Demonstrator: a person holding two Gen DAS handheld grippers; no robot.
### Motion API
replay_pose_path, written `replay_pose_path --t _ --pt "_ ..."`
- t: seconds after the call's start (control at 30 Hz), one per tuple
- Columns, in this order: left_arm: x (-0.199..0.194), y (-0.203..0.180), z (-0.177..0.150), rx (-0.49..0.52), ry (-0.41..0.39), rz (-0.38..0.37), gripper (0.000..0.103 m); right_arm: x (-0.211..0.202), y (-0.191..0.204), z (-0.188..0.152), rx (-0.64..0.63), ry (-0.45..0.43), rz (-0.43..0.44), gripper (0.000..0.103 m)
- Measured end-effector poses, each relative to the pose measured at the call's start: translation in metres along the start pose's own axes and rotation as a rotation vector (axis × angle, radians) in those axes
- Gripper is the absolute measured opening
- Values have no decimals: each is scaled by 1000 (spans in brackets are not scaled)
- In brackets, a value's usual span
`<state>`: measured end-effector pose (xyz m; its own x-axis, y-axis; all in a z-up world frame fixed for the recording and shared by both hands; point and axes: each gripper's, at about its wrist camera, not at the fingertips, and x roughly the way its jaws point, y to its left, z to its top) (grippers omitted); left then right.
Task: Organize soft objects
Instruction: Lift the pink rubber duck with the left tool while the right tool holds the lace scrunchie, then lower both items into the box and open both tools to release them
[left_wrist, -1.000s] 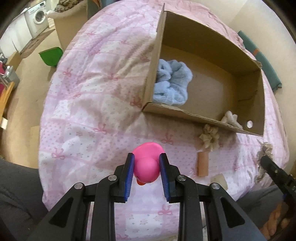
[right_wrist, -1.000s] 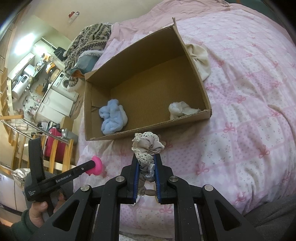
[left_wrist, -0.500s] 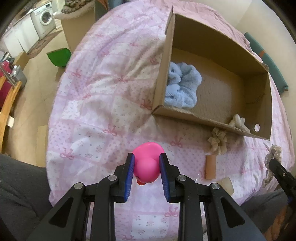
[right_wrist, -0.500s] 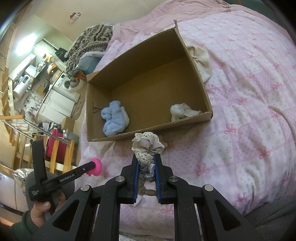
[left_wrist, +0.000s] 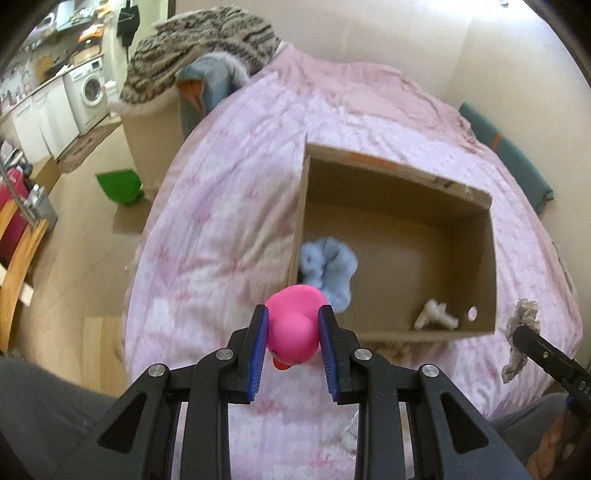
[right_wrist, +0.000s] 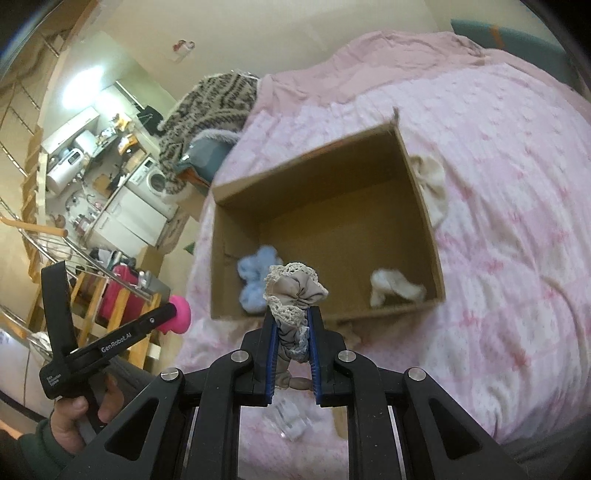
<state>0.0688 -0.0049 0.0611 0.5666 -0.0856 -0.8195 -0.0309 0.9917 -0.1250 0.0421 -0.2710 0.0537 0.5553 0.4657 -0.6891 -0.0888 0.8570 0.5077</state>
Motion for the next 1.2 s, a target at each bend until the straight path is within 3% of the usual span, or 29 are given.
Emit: replay_pose_path --t 0.47,0.73,0.97,1.2 --pt "16 -30 51 94 -88 -10 25 21 2 65 -58 -62 -29 16" --pt "48 -40 51 122 -93 -26 25 48 -19 62 -34 -46 -64 16" --pt "73 -46 39 176 -95 9 25 64 -33 57 -4 -19 -66 16" --pt "82 -46 35 178 -64 -41 25 76 -30 49 -43 12 -102 16"
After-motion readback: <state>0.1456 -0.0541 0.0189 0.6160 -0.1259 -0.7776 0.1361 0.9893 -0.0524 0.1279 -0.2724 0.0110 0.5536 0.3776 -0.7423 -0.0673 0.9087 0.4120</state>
